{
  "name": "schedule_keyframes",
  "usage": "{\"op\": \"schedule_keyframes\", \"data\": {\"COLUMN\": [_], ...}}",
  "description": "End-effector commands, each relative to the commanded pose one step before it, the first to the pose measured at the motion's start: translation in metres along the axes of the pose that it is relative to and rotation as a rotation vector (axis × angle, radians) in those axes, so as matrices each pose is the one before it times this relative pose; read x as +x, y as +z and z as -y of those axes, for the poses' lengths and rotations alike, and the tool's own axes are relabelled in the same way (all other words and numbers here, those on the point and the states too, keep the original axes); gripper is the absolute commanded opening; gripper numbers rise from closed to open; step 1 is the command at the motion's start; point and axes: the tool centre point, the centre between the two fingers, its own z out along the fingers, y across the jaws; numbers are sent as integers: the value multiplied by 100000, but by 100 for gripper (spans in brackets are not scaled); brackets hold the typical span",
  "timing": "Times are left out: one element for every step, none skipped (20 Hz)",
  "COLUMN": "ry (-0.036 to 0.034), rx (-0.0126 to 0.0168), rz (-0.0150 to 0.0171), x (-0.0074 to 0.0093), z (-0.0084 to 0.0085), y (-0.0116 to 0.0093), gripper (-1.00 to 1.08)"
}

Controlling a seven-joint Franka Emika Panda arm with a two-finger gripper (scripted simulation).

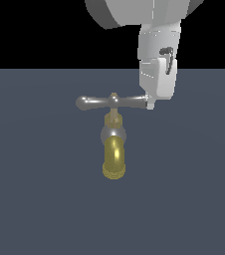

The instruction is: Turn on the faucet by rotating a designated handle.

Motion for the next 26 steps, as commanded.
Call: {"op": "schedule_keyframes", "data": {"ry": [-102, -54, 0, 0, 0, 0, 0, 0, 0, 0, 0, 0, 0, 0, 0, 0, 0, 1158, -55, 0, -96, -55, -55, 0, -96, 0], "rx": [-486, 13, 0, 0, 0, 0, 0, 0, 0, 0, 0, 0, 0, 0, 0, 0, 0, 910, -41, 0, -71, -41, -41, 0, -72, 0], "rz": [365, -41, 0, 0, 0, 0, 0, 0, 0, 0, 0, 0, 0, 0, 0, 0, 0, 5, -4, 0, -7, -4, -3, 0, -5, 0], "x": [-114, -18, -37, -38, -38, -38, -38, -38, -38, -38, -38, -38, -38, -38, -39, -39, 0, -603, 259, 227, 278, 255, 254, 221, 274, 218], "z": [-959, -278, -271, -272, -272, -273, -273, -273, -274, -274, -274, -274, -275, -275, -275, -275, 0, 691, -337, -339, -332, -332, -331, -332, -324, -329], "y": [1, 10, 0, 0, -1, -1, -1, -1, -1, -1, -1, -2, -2, -2, -2, -3, 0, 233, -11, 11, -28, -12, -12, 11, -30, 11], "gripper": [-100, -100, -100, -100, -100, -100, -100, -100, -100, -100, -100, -100, -100, -100, -100, -100, -100, -100, -100, -100, -100, -100, -100, -100, -100, -100]}}
